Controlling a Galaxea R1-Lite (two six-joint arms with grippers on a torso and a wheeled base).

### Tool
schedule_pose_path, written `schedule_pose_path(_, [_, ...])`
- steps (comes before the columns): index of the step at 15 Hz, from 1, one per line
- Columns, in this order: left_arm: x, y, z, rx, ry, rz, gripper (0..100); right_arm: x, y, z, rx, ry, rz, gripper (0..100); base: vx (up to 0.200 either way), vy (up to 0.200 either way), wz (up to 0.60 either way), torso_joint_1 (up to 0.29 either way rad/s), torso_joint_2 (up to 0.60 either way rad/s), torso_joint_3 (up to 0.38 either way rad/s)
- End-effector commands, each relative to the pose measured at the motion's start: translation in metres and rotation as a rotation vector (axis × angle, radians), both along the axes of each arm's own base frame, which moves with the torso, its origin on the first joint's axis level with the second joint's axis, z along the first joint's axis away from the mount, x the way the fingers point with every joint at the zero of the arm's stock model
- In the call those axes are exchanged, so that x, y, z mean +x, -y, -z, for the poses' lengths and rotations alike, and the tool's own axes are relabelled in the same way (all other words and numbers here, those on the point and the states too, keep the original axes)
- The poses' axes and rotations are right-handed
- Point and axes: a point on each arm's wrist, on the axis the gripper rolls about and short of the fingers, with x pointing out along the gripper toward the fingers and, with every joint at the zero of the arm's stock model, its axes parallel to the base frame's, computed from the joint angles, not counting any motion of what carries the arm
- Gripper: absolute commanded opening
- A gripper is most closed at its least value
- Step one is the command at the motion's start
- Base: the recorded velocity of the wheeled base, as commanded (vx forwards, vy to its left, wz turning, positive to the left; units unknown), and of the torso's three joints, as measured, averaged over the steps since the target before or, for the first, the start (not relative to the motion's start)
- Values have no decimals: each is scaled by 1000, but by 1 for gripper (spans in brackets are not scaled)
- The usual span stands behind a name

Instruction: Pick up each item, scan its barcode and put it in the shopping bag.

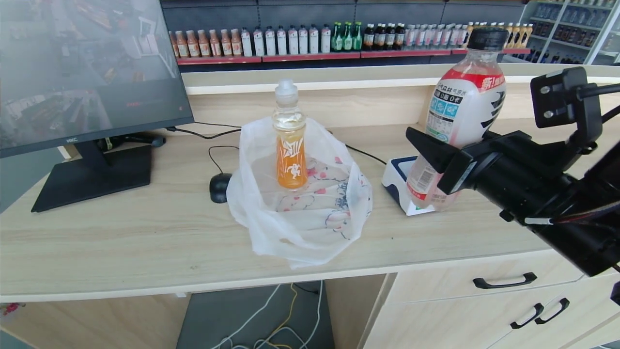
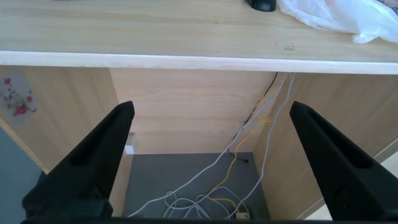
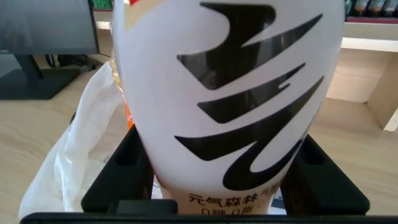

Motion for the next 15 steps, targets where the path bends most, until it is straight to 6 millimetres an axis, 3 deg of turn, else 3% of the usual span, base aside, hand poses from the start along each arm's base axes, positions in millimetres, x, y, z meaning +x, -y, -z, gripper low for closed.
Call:
schedule_pose_path(1, [0,0,0,0,1,-1,100,0,-1,1,-14,4,2,0,0,200,0,2,2,2])
schedule_pose_path(3, [0,0,0,0,1,-1,100,0,-3,2,-21,4,-4,0,0,200,0,0,-2,2])
schedule_pose_path(7, [0,0,0,0,1,-1,100,9,-12,4,-40,2,-8,0,0,0,0,0,0,0])
schedule_pose_path(10, [0,0,0,0,1,-1,100,31,-30,2,-19,37,-14,0,0,0,0,0,0,0])
schedule_pose_path(15, [0,0,0,0,1,-1,100,58,-48,17,17,56,21,0,0,0,0,0,0,0])
